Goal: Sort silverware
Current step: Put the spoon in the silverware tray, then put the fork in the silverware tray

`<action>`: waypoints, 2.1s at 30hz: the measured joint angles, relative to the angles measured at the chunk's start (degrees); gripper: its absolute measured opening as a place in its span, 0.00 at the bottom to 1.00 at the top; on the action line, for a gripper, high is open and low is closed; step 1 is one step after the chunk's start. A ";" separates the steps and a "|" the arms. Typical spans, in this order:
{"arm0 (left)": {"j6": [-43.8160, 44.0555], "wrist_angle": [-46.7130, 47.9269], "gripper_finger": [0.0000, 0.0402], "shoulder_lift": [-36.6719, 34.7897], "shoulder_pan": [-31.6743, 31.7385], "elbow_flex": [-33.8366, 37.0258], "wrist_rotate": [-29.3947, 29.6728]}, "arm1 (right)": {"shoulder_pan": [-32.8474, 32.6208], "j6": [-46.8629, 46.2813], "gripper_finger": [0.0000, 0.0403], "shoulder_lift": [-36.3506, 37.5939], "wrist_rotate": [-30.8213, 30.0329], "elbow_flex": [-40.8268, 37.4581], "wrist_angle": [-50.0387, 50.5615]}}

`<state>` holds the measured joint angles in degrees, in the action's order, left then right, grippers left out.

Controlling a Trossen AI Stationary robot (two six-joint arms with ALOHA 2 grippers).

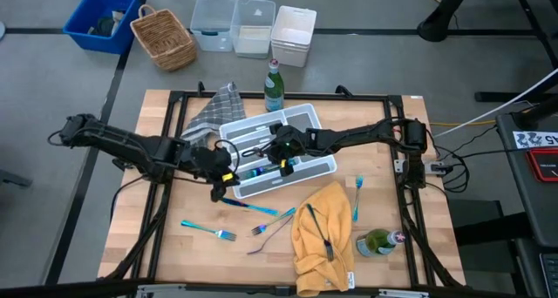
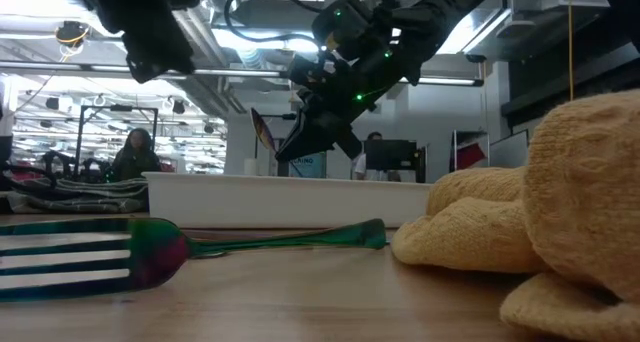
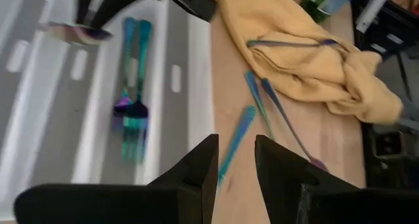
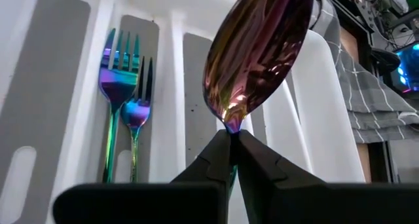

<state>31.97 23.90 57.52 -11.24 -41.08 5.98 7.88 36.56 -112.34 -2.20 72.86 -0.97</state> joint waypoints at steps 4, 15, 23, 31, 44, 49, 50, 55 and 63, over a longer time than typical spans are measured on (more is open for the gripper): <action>1.25 0.00 0.22 0.00 -2.84 0.00 -0.02 | 0.02 -0.07 0.06 0.01 -0.20 0.00 -0.03; 5.74 0.00 0.22 0.00 -8.38 0.00 0.00 | 0.17 -0.77 0.06 -0.10 -2.76 -0.20 0.78; 5.77 -0.02 0.22 0.00 -11.81 0.00 -0.01 | 0.13 -3.78 0.06 -0.10 -2.86 -0.20 0.90; 7.08 0.00 0.22 0.00 -12.96 0.00 -0.01 | 0.13 -3.98 0.08 -0.10 -2.82 -0.15 1.05; 7.05 1.53 0.22 0.00 -13.06 0.02 0.00 | 0.12 -6.97 0.41 -0.10 -3.38 -0.15 1.14; 6.85 1.80 0.22 0.00 -13.58 0.02 0.00 | -0.71 -6.97 0.42 -0.10 -6.62 1.54 1.23; 6.63 2.08 0.22 0.00 -13.91 0.02 -0.06 | -0.90 -6.95 0.42 -0.10 -7.42 2.31 1.24; 5.13 4.60 0.22 0.78 -16.84 0.12 -3.72 | -3.04 -7.12 0.42 -0.10 -7.88 8.05 3.24; 4.53 4.30 0.22 7.00 -22.88 1.75 -4.50 | -5.66 -13.18 0.42 -0.10 -7.76 18.11 11.40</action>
<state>36.50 28.20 64.52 -34.12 -39.33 1.48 2.22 23.38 -112.44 -9.96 90.97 10.44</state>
